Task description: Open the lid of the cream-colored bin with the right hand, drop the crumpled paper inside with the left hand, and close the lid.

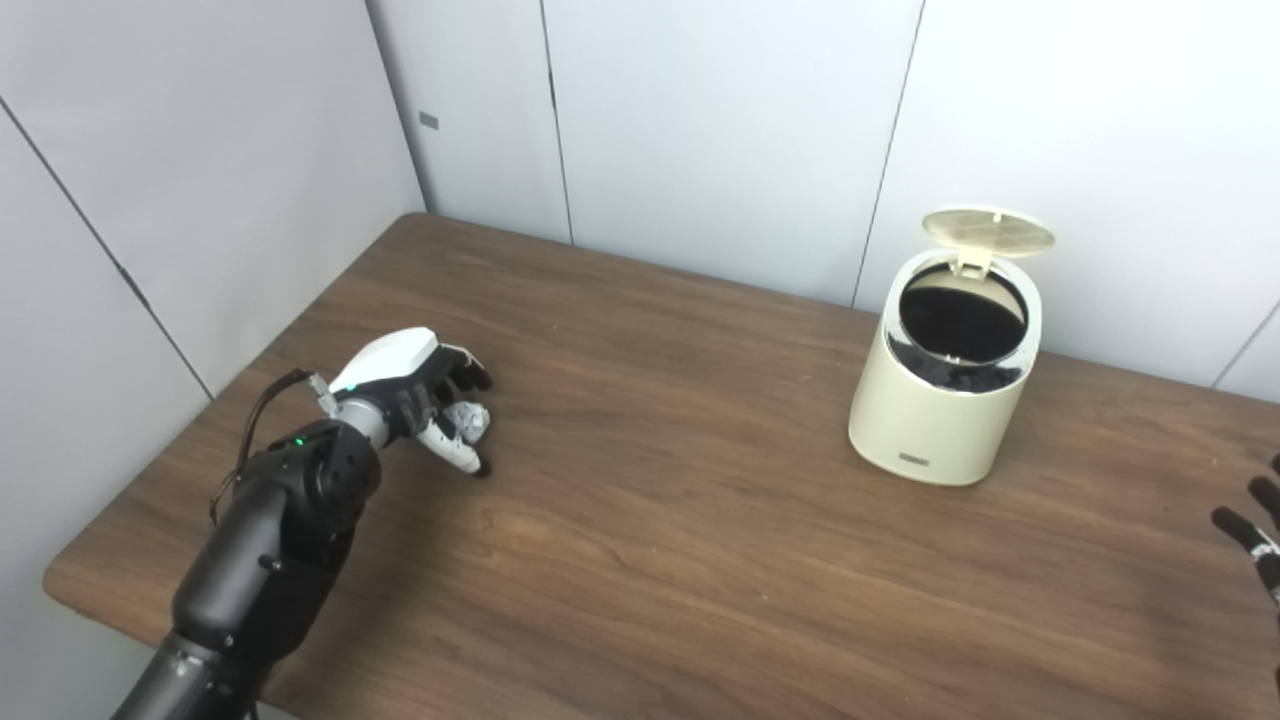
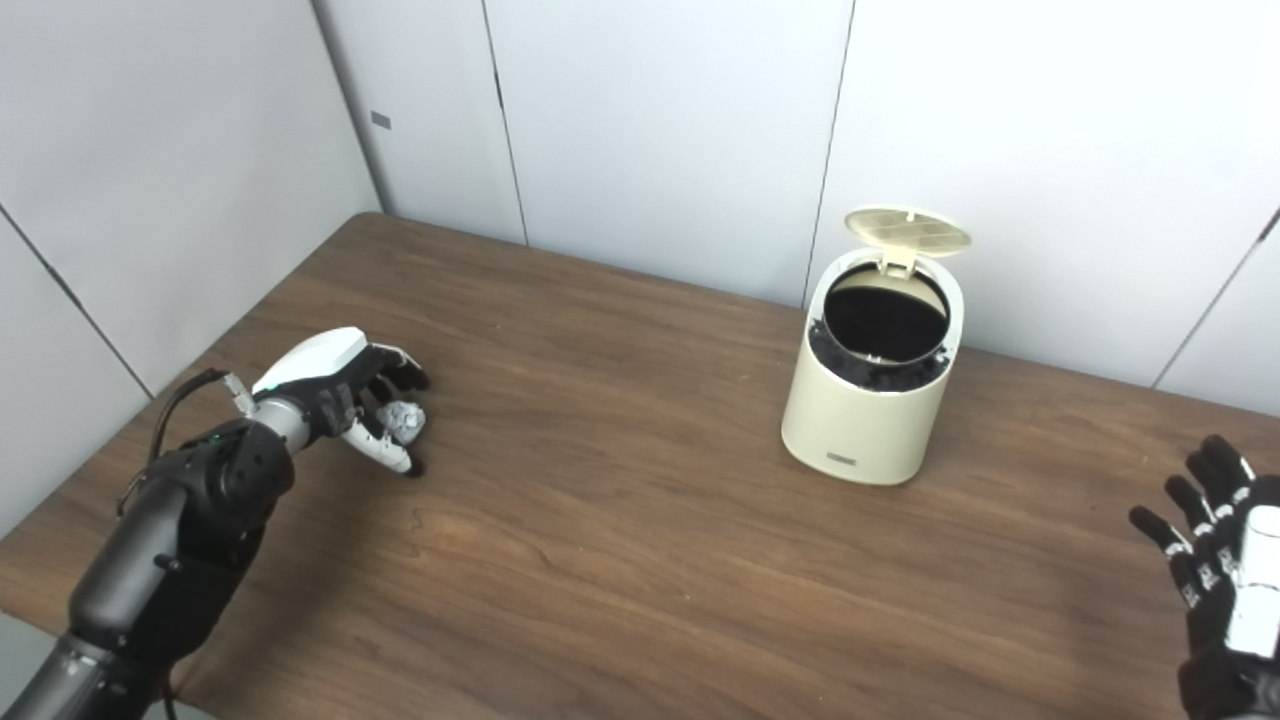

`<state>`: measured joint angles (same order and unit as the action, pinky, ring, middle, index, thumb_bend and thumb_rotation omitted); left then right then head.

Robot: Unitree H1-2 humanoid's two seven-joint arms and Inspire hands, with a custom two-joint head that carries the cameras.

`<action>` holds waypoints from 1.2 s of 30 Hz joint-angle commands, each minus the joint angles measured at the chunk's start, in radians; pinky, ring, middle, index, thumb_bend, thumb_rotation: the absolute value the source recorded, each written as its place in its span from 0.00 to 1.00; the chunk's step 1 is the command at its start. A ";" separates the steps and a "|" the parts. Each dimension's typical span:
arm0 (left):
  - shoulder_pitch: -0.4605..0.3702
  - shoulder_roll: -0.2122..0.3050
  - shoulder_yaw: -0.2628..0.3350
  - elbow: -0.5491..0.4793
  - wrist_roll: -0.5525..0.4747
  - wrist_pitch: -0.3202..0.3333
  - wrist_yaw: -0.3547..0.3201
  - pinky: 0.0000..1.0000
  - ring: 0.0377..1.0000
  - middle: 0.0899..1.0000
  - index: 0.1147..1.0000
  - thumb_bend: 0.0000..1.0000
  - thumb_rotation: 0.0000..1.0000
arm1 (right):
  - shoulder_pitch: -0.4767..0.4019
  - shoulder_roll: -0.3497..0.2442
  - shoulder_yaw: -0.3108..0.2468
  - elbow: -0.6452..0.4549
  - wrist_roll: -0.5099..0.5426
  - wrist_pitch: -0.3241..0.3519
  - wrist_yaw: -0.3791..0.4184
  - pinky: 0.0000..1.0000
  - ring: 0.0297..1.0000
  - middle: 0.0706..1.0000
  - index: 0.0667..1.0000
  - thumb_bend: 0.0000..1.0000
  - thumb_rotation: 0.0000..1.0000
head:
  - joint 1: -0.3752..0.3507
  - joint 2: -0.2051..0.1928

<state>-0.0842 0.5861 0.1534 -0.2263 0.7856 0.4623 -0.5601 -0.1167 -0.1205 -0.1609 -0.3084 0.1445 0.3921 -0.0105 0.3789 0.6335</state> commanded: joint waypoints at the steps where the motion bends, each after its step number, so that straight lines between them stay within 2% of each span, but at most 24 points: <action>1: -0.011 0.000 0.015 -0.020 0.001 0.007 -0.027 0.65 0.71 0.74 0.70 0.79 0.00 | -0.030 -0.006 -0.008 -0.020 0.008 -0.021 0.001 0.80 0.92 0.93 0.91 0.42 1.00 | 0.001 0.001; 5: -0.016 -0.029 0.041 -0.015 0.009 0.007 -0.021 0.59 0.64 0.68 0.68 0.77 0.00 | -0.032 -0.007 -0.009 -0.019 0.009 -0.018 0.001 0.81 0.93 0.93 0.91 0.42 1.00 | 0.001 0.001; 7: -0.016 -0.033 0.037 -0.010 0.031 0.007 -0.008 0.50 0.58 0.63 0.64 0.76 0.00 | -0.031 -0.008 -0.008 -0.018 0.008 -0.021 0.002 0.81 0.93 0.94 0.91 0.42 1.00 | 0.001 0.001; 9: -0.019 -0.037 0.036 -0.005 0.044 0.007 0.001 0.42 0.44 0.48 0.55 0.58 0.00 | -0.032 -0.008 -0.010 -0.019 0.009 -0.022 0.002 0.80 0.92 0.93 0.91 0.41 1.00 | -0.001 0.007; 11: -0.016 -0.034 0.031 -0.002 0.028 0.006 0.028 0.38 0.38 0.43 0.49 0.51 0.00 | -0.032 -0.010 -0.010 -0.019 0.009 -0.026 0.004 0.80 0.92 0.93 0.91 0.40 1.00 | -0.001 0.007; 13: -0.013 -0.034 0.031 -0.003 0.016 0.006 0.041 0.39 0.37 0.43 0.44 0.50 0.00 | -0.031 -0.014 -0.007 -0.020 0.006 -0.029 0.008 0.80 0.92 0.93 0.90 0.41 1.00 | -0.001 0.007; 16: -0.017 -0.034 0.031 0.002 0.013 0.007 0.037 0.38 0.37 0.42 0.43 0.50 0.00 | -0.033 -0.016 -0.008 -0.023 0.011 -0.026 0.012 0.79 0.91 0.92 0.90 0.43 1.00 | -0.001 0.007; 19: -0.019 -0.031 0.027 0.007 0.004 0.007 0.043 0.43 0.40 0.44 0.41 0.50 0.00 | -0.034 -0.018 -0.011 -0.018 0.023 -0.034 0.020 0.77 0.91 0.92 0.90 0.46 1.00 | -0.001 0.007; 23: -0.016 -0.019 0.006 0.001 0.014 0.006 0.053 0.44 0.41 0.43 0.41 0.50 0.00 | -0.036 -0.016 -0.015 -0.024 0.032 -0.032 0.019 0.76 0.90 0.92 0.90 0.48 1.00 | -0.003 0.010; 31: -0.015 -0.020 -0.004 -0.016 0.034 0.007 0.053 0.39 0.38 0.42 0.41 0.50 0.00 | -0.035 -0.010 -0.022 -0.034 0.056 -0.023 0.014 0.75 0.89 0.91 0.89 0.48 1.00 | -0.003 0.011; 36: -0.009 -0.018 -0.014 -0.036 0.028 0.003 0.090 0.44 0.41 0.44 0.41 0.50 0.00 | -0.034 -0.011 -0.016 -0.030 0.050 -0.026 0.014 0.78 0.91 0.91 0.89 0.49 1.00 | -0.003 0.011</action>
<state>-0.0811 0.5432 0.1397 -0.2262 0.8118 0.4646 -0.5083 -0.1180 -0.1233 -0.1750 -0.3083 0.1903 0.3916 -0.0010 0.3743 0.6443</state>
